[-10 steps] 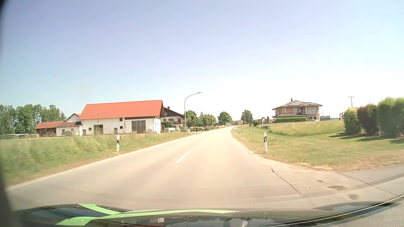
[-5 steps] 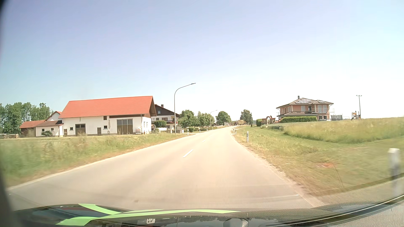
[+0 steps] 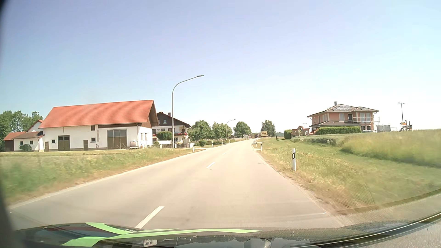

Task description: Follow the waypoints while adhering to traffic rules and regulations

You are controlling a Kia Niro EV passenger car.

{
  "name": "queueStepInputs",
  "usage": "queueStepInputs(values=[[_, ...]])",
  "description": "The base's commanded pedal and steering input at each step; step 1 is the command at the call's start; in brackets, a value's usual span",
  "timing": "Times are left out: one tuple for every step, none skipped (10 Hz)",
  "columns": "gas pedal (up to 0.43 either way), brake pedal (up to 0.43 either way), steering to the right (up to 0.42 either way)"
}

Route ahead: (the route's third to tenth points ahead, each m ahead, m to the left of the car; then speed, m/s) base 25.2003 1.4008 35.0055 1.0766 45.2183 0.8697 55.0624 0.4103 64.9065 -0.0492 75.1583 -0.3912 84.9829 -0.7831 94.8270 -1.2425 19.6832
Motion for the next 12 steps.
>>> queueStepInputs(values=[[0.15,0.0,0.002],[0.157,0.0,0.002],[0.169,0.0,0.002],[0.169,0.0,0.002],[0.169,0.0,0.002],[0.169,0.0,0.002],[0.169,0.0,0.002],[0.177,0.0,0.002],[0.177,0.0,0.002],[0.177,0.0,0.002],[0.169,0.0,0.002],[0.157,0.0,0.001]])
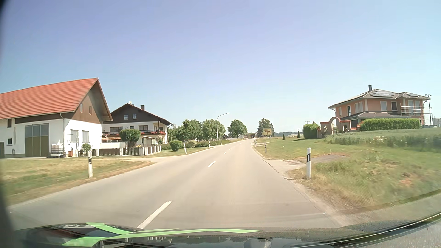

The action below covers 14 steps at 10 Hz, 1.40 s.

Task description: Follow the waypoints while adhering to traffic rules and regulations

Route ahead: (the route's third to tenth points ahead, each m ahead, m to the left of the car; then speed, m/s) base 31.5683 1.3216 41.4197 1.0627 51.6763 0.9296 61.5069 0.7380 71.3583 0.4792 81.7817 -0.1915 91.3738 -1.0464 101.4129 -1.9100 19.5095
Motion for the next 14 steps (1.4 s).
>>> queueStepInputs(values=[[0.138,0.0,0.001],[0.13,0.0,0.001],[0.118,0.0,0.001],[0.118,0.0,0.001],[0.118,0.0,0.001],[0.098,0.0,0.001],[0.059,0.0,0.001],[0.028,0.0,0.001],[0.028,0.0,0.001],[0.047,0.0,0.001],[0.11,0.0,0.001],[0.15,0.0,0.001],[0.157,0.0,0.001],[0.157,0.0,0.001]])
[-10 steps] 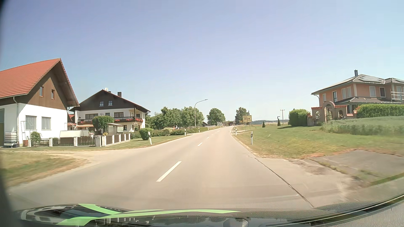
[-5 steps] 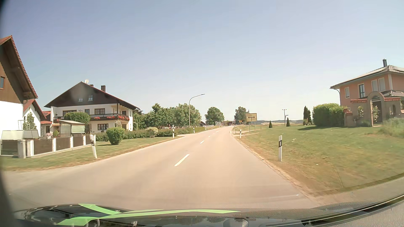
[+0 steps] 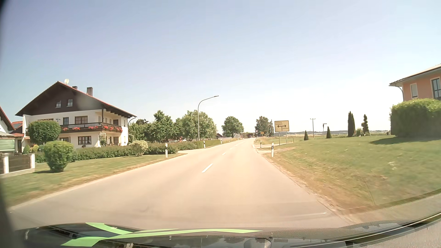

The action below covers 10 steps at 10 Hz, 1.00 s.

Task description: Follow the waypoints while adhering to traffic rules and regulations

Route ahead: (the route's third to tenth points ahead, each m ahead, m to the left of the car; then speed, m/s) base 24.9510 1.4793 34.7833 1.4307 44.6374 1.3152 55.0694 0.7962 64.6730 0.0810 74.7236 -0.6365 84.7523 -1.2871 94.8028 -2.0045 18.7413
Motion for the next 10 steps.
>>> queueStepInputs(values=[[0.157,0.0,0.001],[0.169,0.0,0.001],[0.169,0.0,0.002],[0.169,0.0,0.002],[0.169,0.0,0.003],[0.169,0.0,0.003],[0.169,0.0,0.003],[0.157,0.0,0.003],[0.15,0.0,0.003],[0.13,0.0,0.003]])
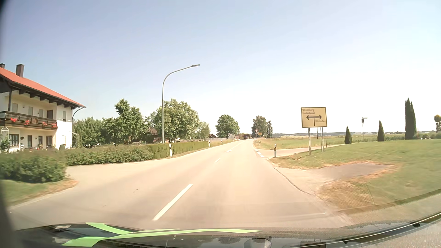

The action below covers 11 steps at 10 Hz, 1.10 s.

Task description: Follow the waypoints while adhering to traffic rules and regulations

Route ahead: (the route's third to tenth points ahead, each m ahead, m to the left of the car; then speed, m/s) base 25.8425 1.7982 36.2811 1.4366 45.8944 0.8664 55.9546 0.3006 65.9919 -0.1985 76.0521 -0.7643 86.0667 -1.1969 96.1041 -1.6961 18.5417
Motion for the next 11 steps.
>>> queueStepInputs(values=[[0.118,0.0,0.003],[0.098,0.0,0.003],[0.098,0.0,0.003],[0.098,0.0,0.003],[0.098,0.0,0.003],[0.098,0.0,0.003],[0.098,0.0,0.003],[0.11,0.0,0.003],[0.11,0.0,0.003],[0.11,0.0,0.003],[0.11,0.0,0.003]])
